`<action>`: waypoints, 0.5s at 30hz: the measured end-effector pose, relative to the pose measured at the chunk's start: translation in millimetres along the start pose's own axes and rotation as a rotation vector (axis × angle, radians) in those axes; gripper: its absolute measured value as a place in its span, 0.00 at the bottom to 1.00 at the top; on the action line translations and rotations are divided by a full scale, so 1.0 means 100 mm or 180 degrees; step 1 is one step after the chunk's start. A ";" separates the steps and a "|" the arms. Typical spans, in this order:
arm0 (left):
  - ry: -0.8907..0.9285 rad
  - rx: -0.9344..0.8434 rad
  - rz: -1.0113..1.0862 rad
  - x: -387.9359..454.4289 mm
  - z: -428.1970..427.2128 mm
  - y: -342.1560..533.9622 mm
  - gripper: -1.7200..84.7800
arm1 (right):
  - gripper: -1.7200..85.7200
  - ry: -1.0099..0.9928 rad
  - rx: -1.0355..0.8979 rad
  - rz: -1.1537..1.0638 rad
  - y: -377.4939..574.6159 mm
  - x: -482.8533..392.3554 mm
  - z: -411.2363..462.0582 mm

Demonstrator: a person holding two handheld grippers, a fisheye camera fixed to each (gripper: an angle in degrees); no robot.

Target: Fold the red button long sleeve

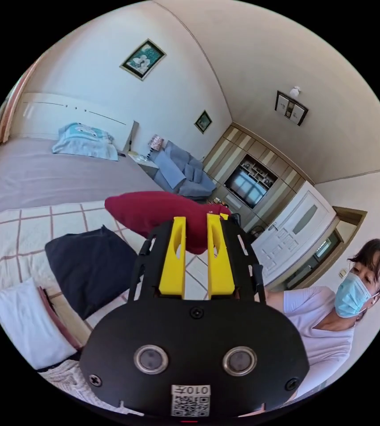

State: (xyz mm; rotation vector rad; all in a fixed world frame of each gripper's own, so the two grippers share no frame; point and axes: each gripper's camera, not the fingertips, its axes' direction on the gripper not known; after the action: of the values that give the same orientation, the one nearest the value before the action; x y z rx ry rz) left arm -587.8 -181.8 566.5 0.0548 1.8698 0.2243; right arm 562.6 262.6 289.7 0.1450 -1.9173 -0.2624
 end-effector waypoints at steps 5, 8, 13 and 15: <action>-0.0671 -0.0138 -0.0792 -0.82 -0.11 0.06 0.09 | 0.11 0.0358 -0.0443 0.0889 0.17 1.37 1.07; -0.1075 -0.0571 -0.1606 -1.44 0.34 0.56 0.08 | 0.11 0.0617 -0.0879 0.1958 0.81 2.30 1.37; -0.1169 -0.0964 -0.1897 -1.64 0.87 1.16 0.08 | 0.11 0.0277 -0.0603 0.2093 1.31 2.66 1.24; -0.1181 -0.0941 -0.1751 -1.47 0.87 1.12 0.08 | 0.11 0.0234 -0.0633 0.2201 1.29 2.65 1.23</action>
State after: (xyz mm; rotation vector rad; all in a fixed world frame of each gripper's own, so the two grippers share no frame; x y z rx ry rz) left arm -468.3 -82.7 700.2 -0.5770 1.4031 0.0960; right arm 356.6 340.9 521.2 -0.6233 -1.7424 0.0225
